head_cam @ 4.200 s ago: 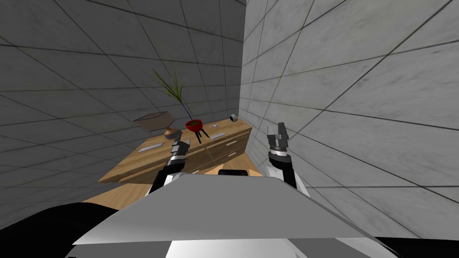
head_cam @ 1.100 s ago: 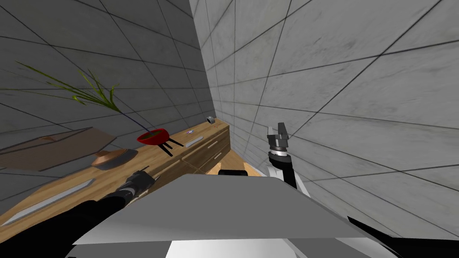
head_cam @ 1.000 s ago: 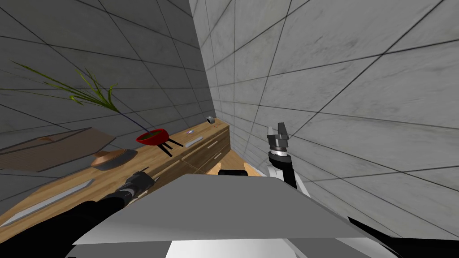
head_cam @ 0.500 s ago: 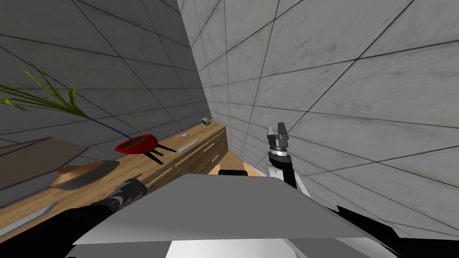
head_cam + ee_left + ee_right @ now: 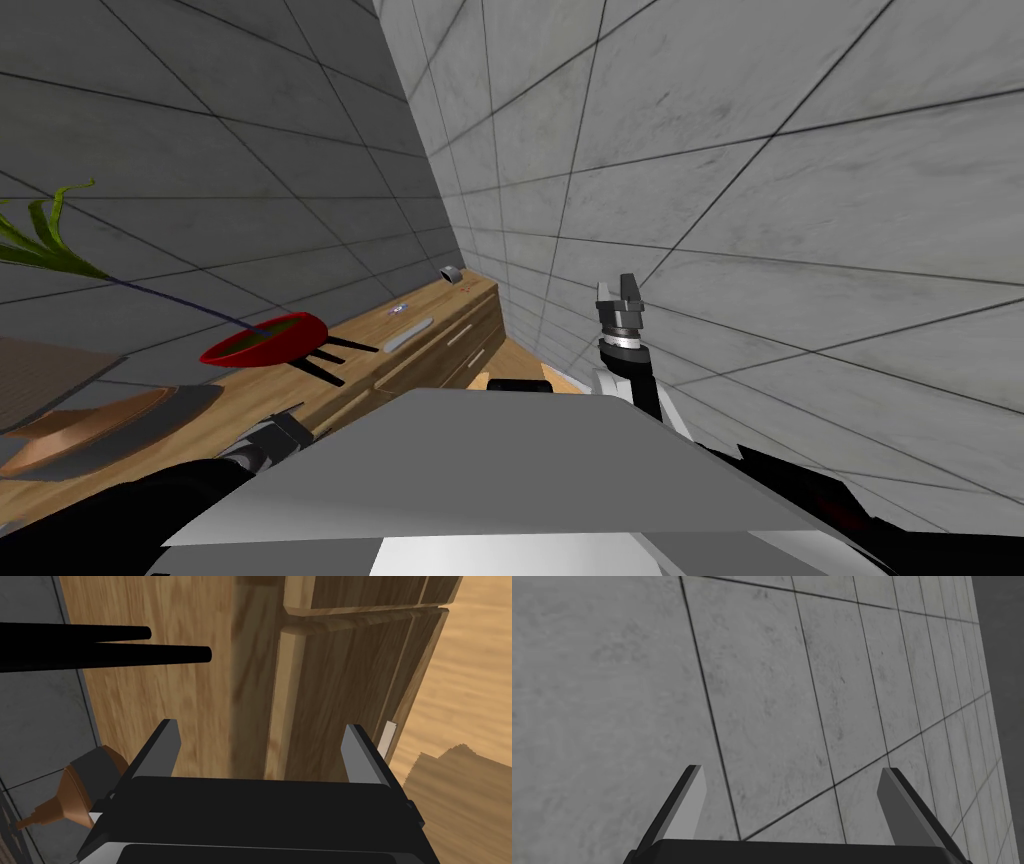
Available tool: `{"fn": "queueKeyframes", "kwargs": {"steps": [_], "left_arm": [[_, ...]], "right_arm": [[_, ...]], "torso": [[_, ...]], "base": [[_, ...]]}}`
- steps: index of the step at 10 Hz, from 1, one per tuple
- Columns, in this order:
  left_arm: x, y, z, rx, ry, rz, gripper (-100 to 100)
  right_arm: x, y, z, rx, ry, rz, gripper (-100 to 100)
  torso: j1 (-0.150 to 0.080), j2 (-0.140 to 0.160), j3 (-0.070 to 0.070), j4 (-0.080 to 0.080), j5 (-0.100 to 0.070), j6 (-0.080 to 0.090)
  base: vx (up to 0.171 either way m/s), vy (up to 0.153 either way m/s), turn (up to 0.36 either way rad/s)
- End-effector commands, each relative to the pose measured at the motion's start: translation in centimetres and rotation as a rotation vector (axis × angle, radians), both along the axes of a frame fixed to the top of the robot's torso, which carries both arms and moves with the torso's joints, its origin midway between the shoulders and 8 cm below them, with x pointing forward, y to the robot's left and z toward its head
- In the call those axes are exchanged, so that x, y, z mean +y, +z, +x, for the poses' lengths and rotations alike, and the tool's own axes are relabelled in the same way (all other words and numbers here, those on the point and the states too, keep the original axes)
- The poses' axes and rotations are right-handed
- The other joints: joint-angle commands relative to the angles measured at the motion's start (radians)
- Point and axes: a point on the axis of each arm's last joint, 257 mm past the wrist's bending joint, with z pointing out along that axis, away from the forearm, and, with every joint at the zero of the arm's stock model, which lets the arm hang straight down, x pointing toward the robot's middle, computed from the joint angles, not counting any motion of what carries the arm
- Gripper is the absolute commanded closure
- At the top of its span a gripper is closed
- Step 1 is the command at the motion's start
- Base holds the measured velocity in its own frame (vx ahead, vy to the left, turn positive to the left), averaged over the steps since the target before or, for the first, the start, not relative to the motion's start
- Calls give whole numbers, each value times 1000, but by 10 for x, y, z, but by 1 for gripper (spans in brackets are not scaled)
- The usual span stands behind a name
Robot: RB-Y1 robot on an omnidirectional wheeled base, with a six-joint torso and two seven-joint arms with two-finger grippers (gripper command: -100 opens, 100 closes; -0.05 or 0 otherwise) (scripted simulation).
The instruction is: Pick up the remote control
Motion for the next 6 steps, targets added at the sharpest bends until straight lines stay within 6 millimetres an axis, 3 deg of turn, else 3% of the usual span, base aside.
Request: {"fn": "queueKeyframes", "kwargs": {"steps": [1, 6], "left_arm": [[-2, -5, -12, 30, 24, -37, -100], [-1, -7, -43, 84, 109, -120, -100]], "right_arm": [[0, 0, 0, 0, 0, 0, 0], [0, 0, 0, 0, 0, 0, 0]], "torso": [[0, 0, 0, 0, 0, 0], [0, 1, 1, 0, 0, -1]], "base": [[68, 9, -151], [49, 8, -130]]}}
